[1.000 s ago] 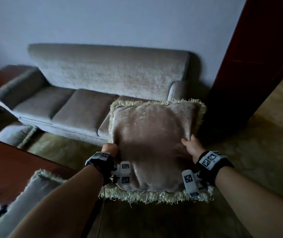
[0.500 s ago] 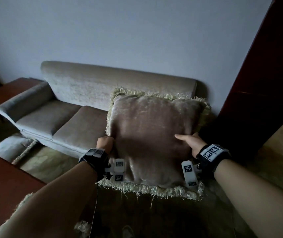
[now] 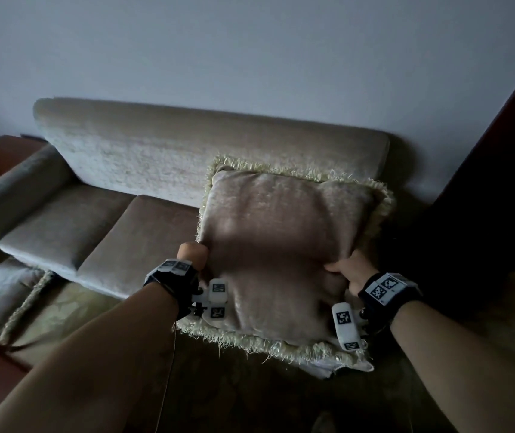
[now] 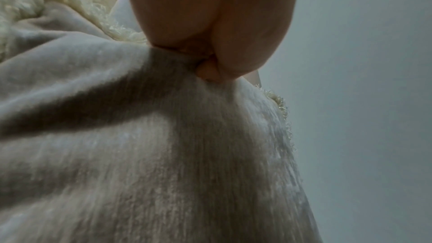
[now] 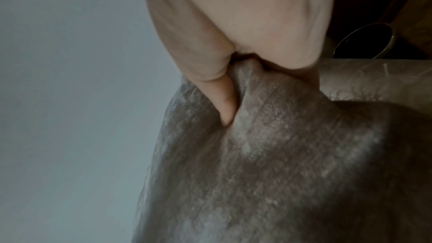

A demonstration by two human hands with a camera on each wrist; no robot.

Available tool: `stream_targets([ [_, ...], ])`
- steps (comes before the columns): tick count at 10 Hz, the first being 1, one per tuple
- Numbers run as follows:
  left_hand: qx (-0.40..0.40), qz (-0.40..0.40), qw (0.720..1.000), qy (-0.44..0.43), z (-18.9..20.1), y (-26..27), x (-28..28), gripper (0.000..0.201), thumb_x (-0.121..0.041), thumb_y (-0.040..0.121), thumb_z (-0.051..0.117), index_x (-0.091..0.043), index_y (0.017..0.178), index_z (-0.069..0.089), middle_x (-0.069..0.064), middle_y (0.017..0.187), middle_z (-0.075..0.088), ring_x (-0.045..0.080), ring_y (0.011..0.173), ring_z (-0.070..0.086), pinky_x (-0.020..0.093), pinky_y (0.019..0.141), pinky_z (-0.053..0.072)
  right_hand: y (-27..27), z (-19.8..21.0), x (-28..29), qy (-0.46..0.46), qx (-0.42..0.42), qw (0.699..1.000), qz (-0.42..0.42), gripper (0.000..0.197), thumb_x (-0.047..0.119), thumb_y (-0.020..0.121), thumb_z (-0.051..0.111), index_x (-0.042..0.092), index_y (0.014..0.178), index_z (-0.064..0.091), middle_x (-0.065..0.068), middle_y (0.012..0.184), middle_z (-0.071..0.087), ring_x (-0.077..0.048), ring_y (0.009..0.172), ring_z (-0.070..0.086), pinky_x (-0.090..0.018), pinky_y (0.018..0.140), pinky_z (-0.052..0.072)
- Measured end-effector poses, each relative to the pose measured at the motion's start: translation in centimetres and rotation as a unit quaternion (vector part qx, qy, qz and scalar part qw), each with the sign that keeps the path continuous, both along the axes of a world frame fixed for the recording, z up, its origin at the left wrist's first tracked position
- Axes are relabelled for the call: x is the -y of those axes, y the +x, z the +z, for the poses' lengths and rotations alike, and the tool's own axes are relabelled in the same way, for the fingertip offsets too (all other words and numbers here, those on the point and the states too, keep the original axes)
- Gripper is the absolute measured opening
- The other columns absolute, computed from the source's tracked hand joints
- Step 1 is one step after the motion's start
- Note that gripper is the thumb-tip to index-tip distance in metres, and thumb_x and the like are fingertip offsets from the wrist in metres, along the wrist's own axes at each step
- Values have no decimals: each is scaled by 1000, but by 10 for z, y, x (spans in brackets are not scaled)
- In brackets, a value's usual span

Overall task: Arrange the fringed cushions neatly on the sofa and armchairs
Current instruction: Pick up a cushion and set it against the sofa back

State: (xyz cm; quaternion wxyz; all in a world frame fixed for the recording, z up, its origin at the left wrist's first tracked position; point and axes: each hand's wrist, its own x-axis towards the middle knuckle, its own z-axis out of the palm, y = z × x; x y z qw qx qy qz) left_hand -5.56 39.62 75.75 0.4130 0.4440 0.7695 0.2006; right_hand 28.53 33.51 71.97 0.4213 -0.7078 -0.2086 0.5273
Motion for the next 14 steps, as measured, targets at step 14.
stream_targets([
  [14,129,4,988,-87,-338,41,-381,33,-32,49,58,-18,79,64,22,92,70,39,93,68,57,84,56,15,-229,-324,-82,167,979,-81,78,-1,74,76,14,141,41,-5,129,60,-22,120,55,-38,107,44],
])
